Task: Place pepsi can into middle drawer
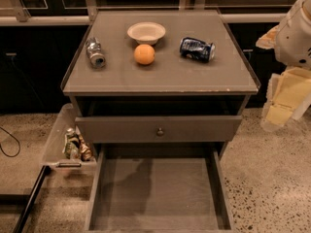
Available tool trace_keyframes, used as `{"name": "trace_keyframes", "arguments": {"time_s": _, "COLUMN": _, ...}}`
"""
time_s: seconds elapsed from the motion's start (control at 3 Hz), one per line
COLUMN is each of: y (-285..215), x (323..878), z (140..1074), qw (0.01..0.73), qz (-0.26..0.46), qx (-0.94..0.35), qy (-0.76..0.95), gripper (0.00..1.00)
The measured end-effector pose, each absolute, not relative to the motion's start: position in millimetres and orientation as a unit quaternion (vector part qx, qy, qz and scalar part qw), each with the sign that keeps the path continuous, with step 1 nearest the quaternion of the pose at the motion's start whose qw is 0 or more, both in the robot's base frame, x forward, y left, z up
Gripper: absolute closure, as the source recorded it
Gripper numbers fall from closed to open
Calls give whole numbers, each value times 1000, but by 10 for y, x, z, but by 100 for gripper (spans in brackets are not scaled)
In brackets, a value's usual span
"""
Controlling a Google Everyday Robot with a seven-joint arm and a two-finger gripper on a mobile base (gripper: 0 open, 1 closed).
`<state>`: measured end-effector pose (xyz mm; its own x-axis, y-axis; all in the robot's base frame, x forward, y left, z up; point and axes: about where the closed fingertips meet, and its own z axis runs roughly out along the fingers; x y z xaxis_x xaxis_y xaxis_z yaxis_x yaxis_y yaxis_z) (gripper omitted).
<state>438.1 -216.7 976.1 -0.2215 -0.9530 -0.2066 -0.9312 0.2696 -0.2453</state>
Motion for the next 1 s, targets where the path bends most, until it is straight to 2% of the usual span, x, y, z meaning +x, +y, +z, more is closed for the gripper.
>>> {"name": "trace_keyframes", "arguments": {"time_s": 0.33, "y": -2165, "x": 4385, "z": 9761, "qw": 159, "qz": -34, "qx": -604, "qy": 781, "gripper": 0}}
{"name": "trace_keyframes", "arguments": {"time_s": 1.0, "y": -1885, "x": 5256, "z": 9614, "qw": 171, "qz": -31, "qx": -641, "qy": 748, "gripper": 0}}
